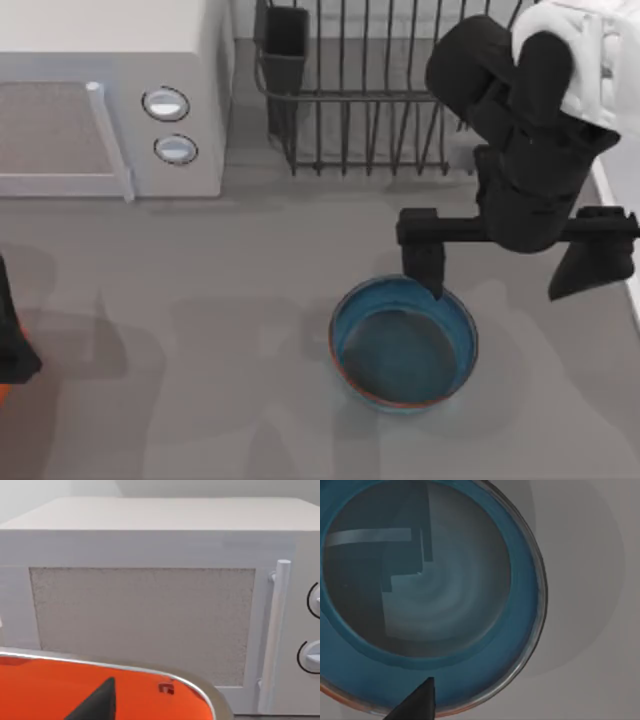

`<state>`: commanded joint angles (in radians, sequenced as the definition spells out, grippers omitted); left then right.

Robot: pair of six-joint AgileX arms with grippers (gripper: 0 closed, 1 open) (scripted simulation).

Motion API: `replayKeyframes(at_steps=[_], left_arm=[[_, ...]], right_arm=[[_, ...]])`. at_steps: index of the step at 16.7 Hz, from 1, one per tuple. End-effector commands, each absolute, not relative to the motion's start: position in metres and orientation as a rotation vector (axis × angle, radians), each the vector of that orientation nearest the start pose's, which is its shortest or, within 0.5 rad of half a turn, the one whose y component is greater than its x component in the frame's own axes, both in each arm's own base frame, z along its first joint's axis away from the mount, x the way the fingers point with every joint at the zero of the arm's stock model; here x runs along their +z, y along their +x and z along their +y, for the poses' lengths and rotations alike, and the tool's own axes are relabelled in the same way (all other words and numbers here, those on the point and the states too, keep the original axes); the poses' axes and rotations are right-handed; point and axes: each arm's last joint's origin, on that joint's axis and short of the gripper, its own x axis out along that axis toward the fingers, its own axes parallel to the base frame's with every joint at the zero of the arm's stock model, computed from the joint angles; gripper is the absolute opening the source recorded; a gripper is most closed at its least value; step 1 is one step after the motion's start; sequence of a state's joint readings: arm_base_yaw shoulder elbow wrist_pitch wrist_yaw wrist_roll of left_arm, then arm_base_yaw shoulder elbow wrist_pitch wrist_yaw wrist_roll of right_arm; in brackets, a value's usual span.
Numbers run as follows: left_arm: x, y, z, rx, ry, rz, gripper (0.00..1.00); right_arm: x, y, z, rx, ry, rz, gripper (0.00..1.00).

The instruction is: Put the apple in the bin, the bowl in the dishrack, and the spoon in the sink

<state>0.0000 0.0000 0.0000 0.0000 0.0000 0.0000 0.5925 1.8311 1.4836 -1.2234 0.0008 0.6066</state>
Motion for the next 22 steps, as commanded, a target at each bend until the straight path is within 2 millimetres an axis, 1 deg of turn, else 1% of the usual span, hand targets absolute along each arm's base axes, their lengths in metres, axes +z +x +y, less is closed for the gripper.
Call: replayKeyframes(at_steps=[4, 6, 8, 13, 15, 16, 20, 22], left_arm=[[0.16, 0.106, -0.001, 0.0, 0.0, 0.0, 1.0], [0.16, 0.106, -0.001, 0.0, 0.0, 0.0, 1.0], [0.16, 0.106, -0.001, 0.0, 0.0, 0.0, 1.0], [0.16, 0.106, -0.001, 0.0, 0.0, 0.0, 1.0], [0.16, 0.106, -0.001, 0.0, 0.0, 0.0, 1.0], [0.16, 0.106, -0.001, 0.0, 0.0, 0.0, 1.0], [0.16, 0.106, -0.001, 0.0, 0.0, 0.0, 1.0], [0.16, 0.106, -0.001, 0.0, 0.0, 0.0, 1.0]], right_arm=[[0.229, 0.285, 0.194, -0.01, 0.012, 1.569, 1.0], [0.224, 0.285, 0.194, -0.01, 0.008, 1.572, 1.0], [0.207, 0.286, 0.195, -0.01, 0.005, 1.575, 1.0], [0.147, 0.287, 0.197, -0.003, 0.012, 1.563, 1.0], [0.132, 0.285, 0.196, -0.007, 0.009, 1.569, 1.0], [0.129, 0.284, 0.195, -0.008, 0.008, 1.571, 1.0], [0.129, 0.284, 0.195, -0.008, 0.008, 1.571, 1.0], [0.129, 0.284, 0.195, -0.008, 0.008, 1.571, 0.85]])
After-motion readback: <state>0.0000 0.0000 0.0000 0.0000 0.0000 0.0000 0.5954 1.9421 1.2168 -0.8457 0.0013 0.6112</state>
